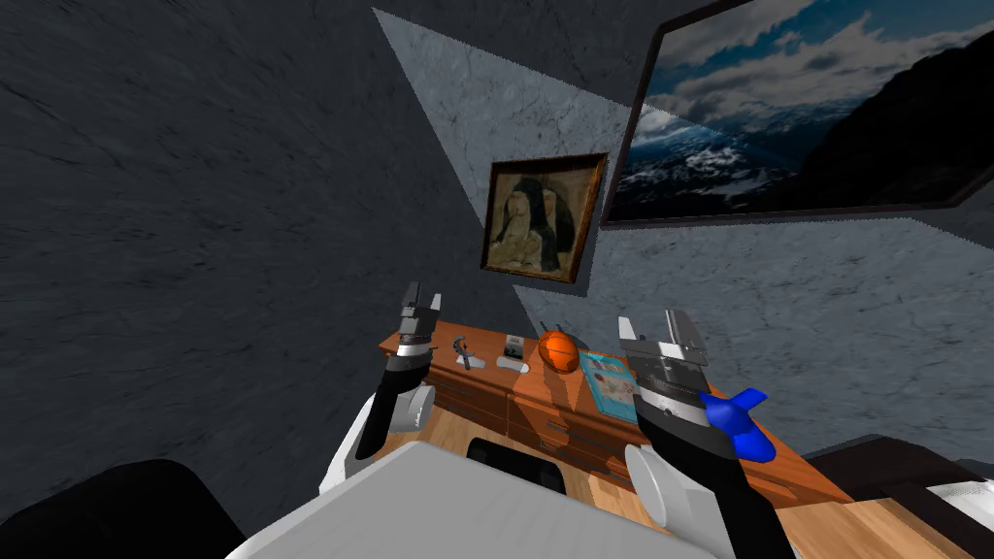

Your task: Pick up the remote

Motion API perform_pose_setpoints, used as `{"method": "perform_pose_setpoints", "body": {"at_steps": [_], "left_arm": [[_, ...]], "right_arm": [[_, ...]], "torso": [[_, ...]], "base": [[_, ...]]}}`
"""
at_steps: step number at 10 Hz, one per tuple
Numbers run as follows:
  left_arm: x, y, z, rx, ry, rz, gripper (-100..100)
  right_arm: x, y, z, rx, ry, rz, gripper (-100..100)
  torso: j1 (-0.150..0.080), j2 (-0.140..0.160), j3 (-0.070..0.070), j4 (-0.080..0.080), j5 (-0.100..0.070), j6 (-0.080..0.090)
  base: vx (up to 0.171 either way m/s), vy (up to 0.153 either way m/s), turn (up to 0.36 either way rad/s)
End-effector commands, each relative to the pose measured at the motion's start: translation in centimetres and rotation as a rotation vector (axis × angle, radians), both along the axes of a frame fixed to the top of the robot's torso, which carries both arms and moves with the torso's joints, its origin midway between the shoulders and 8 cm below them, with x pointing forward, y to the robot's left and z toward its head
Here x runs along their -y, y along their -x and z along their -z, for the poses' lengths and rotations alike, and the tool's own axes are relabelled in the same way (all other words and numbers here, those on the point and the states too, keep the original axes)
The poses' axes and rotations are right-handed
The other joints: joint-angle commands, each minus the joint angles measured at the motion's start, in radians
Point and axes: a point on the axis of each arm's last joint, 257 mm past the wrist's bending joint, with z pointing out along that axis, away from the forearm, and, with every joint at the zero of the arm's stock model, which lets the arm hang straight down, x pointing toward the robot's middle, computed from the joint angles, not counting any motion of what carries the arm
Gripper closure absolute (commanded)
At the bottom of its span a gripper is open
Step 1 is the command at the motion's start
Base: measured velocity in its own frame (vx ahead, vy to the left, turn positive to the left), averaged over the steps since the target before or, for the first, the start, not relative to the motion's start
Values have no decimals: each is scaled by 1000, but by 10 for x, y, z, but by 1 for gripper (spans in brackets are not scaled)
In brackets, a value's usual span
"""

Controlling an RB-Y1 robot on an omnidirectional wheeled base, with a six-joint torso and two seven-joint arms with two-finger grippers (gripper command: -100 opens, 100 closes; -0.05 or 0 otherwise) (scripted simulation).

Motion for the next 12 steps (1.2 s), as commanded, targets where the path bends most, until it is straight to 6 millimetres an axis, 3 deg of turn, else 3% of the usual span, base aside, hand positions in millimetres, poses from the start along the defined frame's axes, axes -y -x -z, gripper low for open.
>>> {"method": "perform_pose_setpoints", "body": {"at_steps": [1,5,8,11,12], "left_arm": [[0,0,0,0,0,0,0],[0,0,0,0,0,0,0],[0,0,0,0,0,0,0],[0,0,0,0,0,0,0],[0,0,0,0,0,0,0]], "right_arm": [[-3,-1,5,-17,41,-4,-100],[-14,-5,38,-100,204,1,-100],[-21,-6,82,-195,369,12,-100],[-22,0,141,-314,557,14,-100],[-23,0,142,-315,566,14,-100]], "torso": [[0,0,0,0,0,0],[0,6,3,1,0,0],[2,9,5,2,0,0],[1,8,5,2,0,0],[3,8,5,2,1,0]], "base": [[-19,6,61],[-79,11,138],[-130,33,241],[-120,45,292],[-66,46,112]]}}
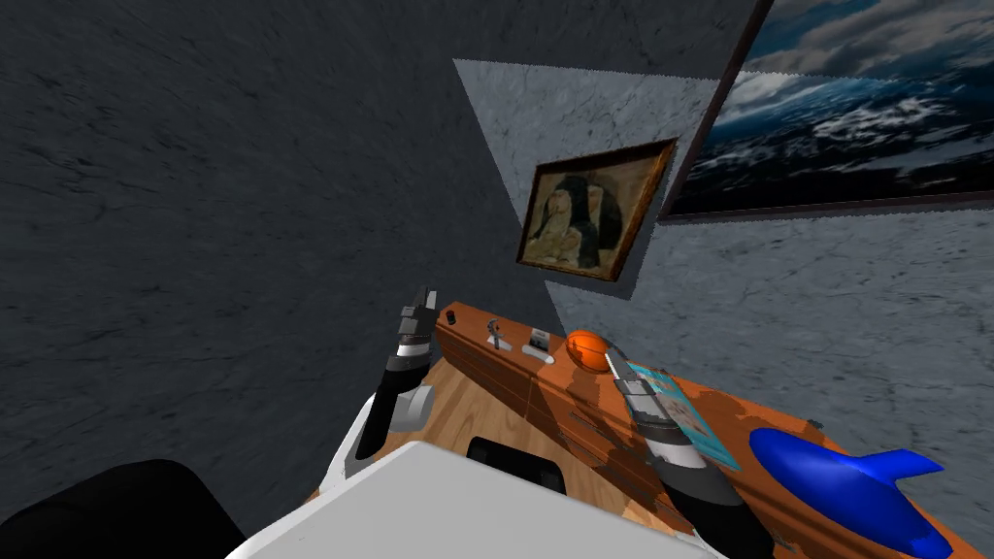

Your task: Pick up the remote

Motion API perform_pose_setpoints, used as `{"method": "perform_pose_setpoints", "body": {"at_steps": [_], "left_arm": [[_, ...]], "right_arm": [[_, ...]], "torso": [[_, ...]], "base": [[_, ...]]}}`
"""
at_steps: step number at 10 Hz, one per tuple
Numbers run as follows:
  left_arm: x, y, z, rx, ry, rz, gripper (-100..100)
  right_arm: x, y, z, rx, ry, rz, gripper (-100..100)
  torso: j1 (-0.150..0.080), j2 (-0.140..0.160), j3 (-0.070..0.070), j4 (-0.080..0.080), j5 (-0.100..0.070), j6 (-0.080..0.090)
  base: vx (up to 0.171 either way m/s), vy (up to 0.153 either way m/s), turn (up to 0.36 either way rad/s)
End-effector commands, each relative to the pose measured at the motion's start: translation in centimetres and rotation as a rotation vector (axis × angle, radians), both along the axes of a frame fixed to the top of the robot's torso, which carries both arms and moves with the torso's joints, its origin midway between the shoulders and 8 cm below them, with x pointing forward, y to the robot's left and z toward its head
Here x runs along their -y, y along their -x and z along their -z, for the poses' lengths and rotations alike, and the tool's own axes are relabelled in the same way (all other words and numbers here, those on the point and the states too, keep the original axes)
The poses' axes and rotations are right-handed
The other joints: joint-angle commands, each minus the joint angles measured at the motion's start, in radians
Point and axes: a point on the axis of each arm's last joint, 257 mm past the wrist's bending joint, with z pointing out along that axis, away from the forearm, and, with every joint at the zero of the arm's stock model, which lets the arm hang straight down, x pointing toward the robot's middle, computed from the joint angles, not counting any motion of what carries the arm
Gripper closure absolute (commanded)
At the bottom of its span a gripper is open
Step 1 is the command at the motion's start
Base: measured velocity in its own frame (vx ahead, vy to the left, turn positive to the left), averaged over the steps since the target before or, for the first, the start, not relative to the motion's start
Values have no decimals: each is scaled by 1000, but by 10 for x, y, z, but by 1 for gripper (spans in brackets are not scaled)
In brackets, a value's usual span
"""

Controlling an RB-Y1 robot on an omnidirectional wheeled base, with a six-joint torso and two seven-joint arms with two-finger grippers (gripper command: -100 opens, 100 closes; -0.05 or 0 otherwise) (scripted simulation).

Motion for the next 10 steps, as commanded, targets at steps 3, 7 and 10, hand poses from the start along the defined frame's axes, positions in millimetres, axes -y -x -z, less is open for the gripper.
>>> {"method": "perform_pose_setpoints", "body": {"at_steps": [3,7,10], "left_arm": [[0,0,0,0,0,0,0],[0,0,0,0,0,0,0],[0,0,0,0,0,0,0]], "right_arm": [[1,11,52,-103,158,-9,-100],[6,28,105,-208,303,-32,-100],[16,49,156,-313,435,-65,-100]], "torso": [[-1,-1,-1,0,0,-1],[-1,-3,-2,-1,0,-1],[-2,-4,-2,-1,0,0]], "base": [[-60,41,256],[-32,45,201],[-21,40,239]]}}
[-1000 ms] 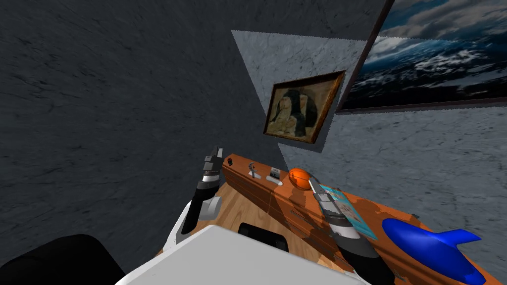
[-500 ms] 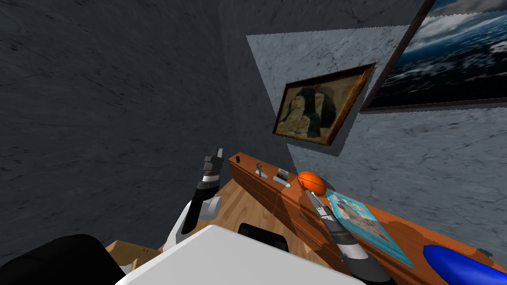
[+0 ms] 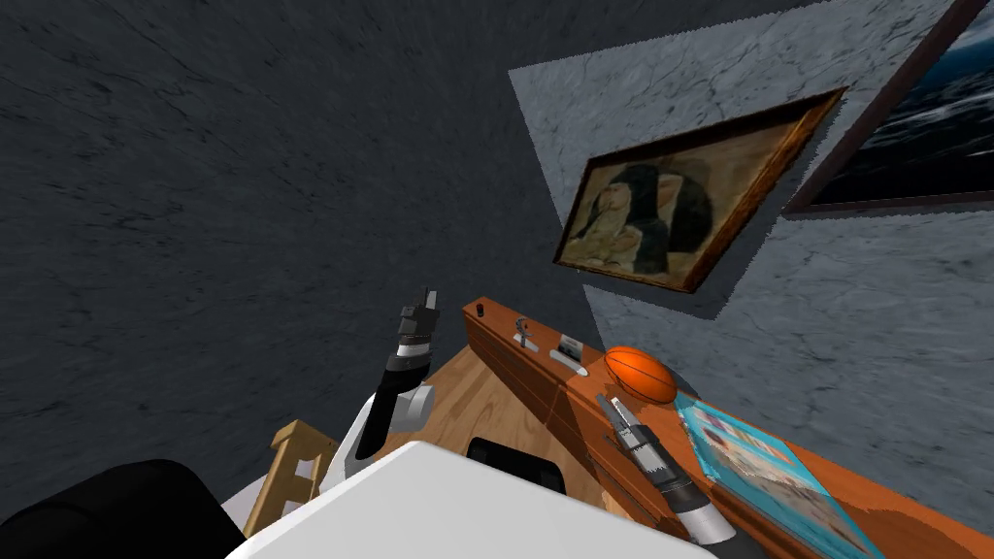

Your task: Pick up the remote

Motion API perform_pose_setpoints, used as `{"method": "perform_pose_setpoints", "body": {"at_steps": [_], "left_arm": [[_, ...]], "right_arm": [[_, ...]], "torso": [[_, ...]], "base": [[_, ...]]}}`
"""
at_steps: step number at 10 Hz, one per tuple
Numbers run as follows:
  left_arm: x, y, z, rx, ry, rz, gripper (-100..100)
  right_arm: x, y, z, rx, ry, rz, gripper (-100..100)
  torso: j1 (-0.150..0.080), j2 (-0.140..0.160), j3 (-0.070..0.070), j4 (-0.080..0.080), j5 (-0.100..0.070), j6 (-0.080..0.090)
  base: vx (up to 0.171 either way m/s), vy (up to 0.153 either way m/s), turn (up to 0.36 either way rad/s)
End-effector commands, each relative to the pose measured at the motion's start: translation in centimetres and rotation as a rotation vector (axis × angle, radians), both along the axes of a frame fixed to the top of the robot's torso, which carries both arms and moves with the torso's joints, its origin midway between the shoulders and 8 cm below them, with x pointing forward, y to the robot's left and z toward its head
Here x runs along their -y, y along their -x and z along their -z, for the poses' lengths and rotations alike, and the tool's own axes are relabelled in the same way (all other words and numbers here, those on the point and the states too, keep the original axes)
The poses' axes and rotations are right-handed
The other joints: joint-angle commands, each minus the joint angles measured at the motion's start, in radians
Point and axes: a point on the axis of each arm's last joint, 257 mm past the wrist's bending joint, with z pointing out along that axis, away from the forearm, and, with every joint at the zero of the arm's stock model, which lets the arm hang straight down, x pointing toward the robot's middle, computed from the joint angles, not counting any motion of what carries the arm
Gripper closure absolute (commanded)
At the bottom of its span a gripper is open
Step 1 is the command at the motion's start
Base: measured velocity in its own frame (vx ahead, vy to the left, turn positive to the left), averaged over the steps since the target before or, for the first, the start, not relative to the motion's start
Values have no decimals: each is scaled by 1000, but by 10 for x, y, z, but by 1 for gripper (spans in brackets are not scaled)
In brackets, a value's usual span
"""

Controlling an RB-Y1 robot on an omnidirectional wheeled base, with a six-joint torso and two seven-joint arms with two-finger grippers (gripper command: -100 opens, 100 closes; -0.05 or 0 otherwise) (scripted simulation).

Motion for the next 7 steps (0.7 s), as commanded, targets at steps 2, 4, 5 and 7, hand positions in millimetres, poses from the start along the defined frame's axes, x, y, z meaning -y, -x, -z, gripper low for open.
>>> {"method": "perform_pose_setpoints", "body": {"at_steps": [2,4,5,7], "left_arm": [[0,0,0,0,0,0,0],[0,0,0,0,0,0,0],[0,0,0,0,0,0,0],[0,0,0,0,0,0,0]], "right_arm": [[10,23,43,-92,98,-25,-100],[20,39,72,-158,162,-42,-100],[18,40,74,-162,178,-51,-100],[29,58,101,-229,242,-72,-100]], "torso": [[-1,0,0,0,0,1],[-1,-1,-1,0,0,1],[-1,-2,-1,0,0,0],[-1,-2,-1,0,0,0]], "base": [[-6,39,199],[9,34,248],[12,27,179],[23,32,275]]}}
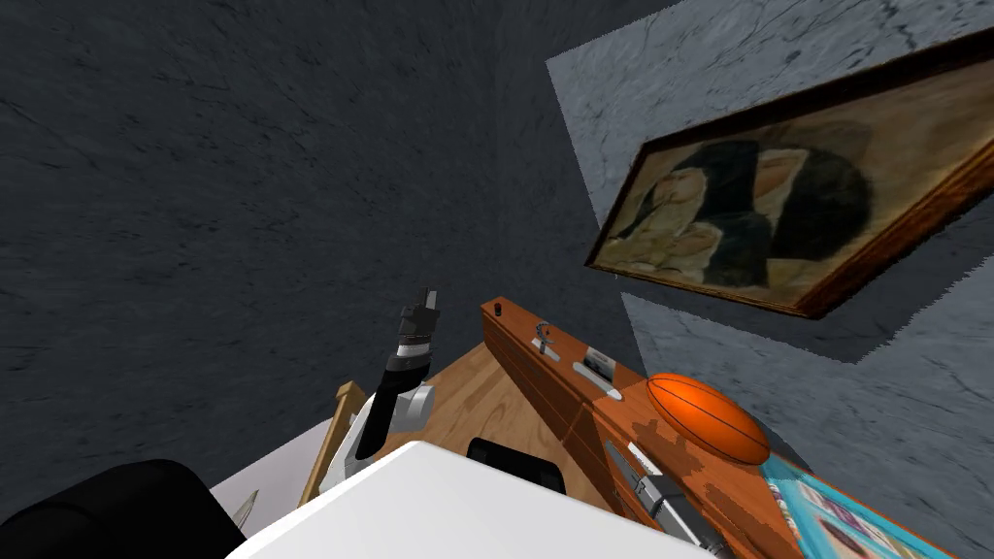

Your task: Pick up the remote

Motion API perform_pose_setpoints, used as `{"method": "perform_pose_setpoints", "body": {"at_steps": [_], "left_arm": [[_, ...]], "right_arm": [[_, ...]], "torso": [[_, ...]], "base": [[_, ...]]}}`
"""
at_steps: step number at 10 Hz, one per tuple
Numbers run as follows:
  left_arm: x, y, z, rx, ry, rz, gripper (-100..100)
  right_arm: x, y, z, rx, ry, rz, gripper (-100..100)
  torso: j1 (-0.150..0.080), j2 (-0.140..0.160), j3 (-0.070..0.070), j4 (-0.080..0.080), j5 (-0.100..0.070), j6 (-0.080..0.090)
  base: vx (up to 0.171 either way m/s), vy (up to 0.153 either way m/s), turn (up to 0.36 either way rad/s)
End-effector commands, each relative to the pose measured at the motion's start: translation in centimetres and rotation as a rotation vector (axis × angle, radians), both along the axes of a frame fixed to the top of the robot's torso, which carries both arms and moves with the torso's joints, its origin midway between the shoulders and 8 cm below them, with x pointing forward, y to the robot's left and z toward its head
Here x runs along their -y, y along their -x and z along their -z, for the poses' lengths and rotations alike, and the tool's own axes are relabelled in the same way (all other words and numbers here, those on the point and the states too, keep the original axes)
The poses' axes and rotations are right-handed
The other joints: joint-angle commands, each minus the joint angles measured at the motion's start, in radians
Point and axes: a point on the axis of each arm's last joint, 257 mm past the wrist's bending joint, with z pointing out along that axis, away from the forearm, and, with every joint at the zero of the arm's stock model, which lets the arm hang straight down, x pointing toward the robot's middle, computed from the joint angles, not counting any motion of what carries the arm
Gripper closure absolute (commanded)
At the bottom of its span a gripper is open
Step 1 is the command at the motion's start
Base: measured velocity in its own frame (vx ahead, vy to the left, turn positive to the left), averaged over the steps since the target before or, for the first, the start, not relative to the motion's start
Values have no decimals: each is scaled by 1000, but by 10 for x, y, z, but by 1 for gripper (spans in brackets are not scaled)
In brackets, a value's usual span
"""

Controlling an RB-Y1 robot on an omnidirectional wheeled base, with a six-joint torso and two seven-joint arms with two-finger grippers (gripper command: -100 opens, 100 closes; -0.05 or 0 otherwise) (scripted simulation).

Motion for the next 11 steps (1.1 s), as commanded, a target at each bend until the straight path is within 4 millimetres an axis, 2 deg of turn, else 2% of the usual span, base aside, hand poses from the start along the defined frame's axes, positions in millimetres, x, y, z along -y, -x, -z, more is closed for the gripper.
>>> {"method": "perform_pose_setpoints", "body": {"at_steps": [1,2,3,4,5,6,9,10,11], "left_arm": [[0,0,0,0,0,0,0],[0,0,0,0,0,0,0],[0,0,0,0,0,0,0],[0,0,0,0,0,0,0],[0,0,0,0,0,0,0],[0,0,0,0,0,0,0],[0,0,0,0,0,0,0],[0,0,0,0,0,0,0],[0,0,0,0,0,0,0]], "right_arm": [[15,17,24,-66,64,-22,-100],[18,22,32,-86,75,-22,-100],[18,22,32,-86,75,-22,-100],[29,39,51,-143,128,-41,-100],[32,44,56,-157,134,-40,-100],[44,60,72,-209,180,-55,-100],[65,91,101,-304,243,-69,-100],[81,111,116,-367,282,-74,-100],[83,115,120,-378,293,-80,-100]], "torso": [[0,0,0,0,0,0],[0,-1,0,0,0,-1],[0,-1,-1,0,0,0],[-1,0,0,0,0,0],[-1,0,0,0,0,-1],[-1,0,0,0,0,0],[-1,-3,-2,0,0,-1],[-1,-3,-2,-1,0,0],[-2,-3,-2,-1,0,-1]], "base": [[41,35,317],[36,19,173],[12,3,-31],[24,20,333],[35,9,202],[49,10,363],[62,4,212],[70,5,363],[63,-13,184]]}}
